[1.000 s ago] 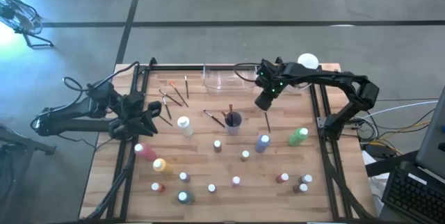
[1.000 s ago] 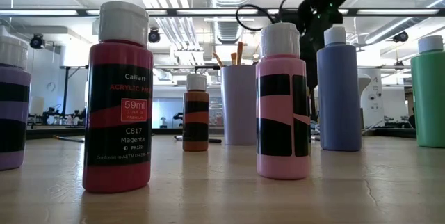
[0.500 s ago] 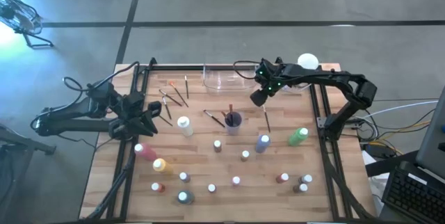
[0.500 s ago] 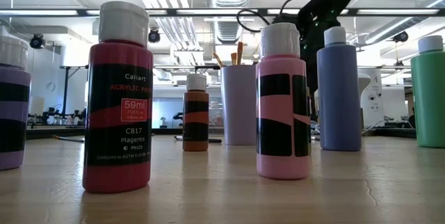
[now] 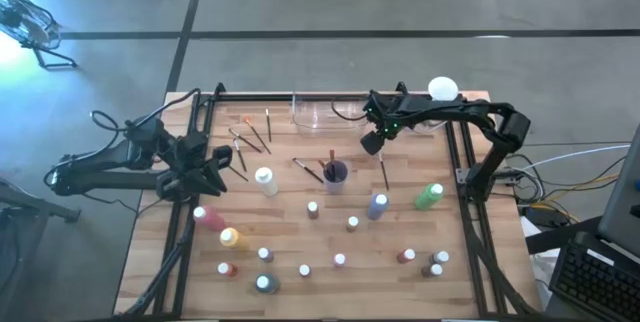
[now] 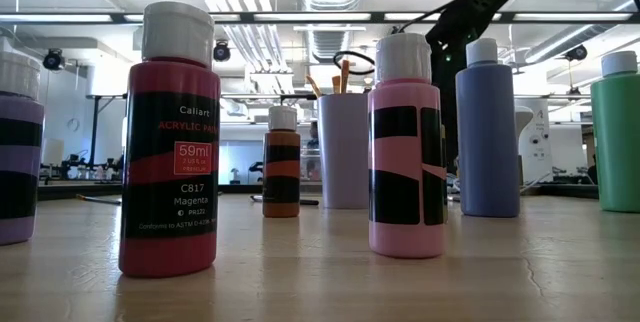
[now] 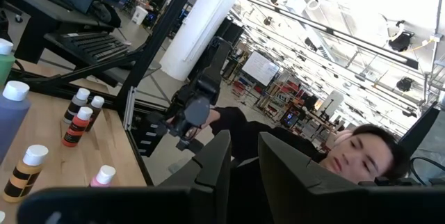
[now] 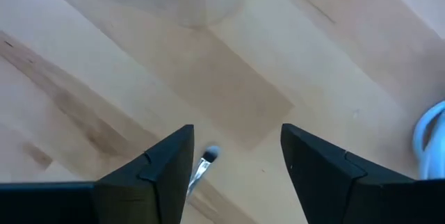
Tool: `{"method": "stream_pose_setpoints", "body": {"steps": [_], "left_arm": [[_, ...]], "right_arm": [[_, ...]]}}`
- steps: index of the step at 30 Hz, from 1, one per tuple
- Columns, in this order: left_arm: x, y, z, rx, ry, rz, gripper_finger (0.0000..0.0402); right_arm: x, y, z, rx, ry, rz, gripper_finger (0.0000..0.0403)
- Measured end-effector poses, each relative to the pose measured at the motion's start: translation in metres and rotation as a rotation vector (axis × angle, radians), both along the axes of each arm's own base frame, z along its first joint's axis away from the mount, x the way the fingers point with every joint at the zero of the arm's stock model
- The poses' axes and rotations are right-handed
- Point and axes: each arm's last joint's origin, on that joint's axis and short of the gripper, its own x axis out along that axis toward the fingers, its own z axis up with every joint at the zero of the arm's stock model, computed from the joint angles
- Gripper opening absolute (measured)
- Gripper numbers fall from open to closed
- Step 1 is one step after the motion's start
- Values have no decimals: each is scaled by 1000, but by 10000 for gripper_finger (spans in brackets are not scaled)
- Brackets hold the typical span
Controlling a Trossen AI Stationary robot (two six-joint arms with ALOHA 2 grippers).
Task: Pick & Place Paint Supplies
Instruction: Put the silver paint brush into the purple cup
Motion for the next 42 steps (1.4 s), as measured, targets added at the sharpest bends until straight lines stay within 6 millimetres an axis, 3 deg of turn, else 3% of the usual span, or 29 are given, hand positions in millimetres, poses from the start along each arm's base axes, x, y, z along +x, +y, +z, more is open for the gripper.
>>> {"method": "stream_pose_setpoints", "body": {"steps": [14, 22, 42], "left_arm": [[0, 0, 0, 0, 0, 0, 81], [0, 0, 0, 0, 1, 0, 81], [0, 0, 0, 0, 1, 0, 81]], "right_arm": [[-11, 11, -33, 3, -22, -35, 195], [-13, 15, -38, -8, -34, -35, 197], [-12, 26, -41, 19, -10, -28, 96]]}}
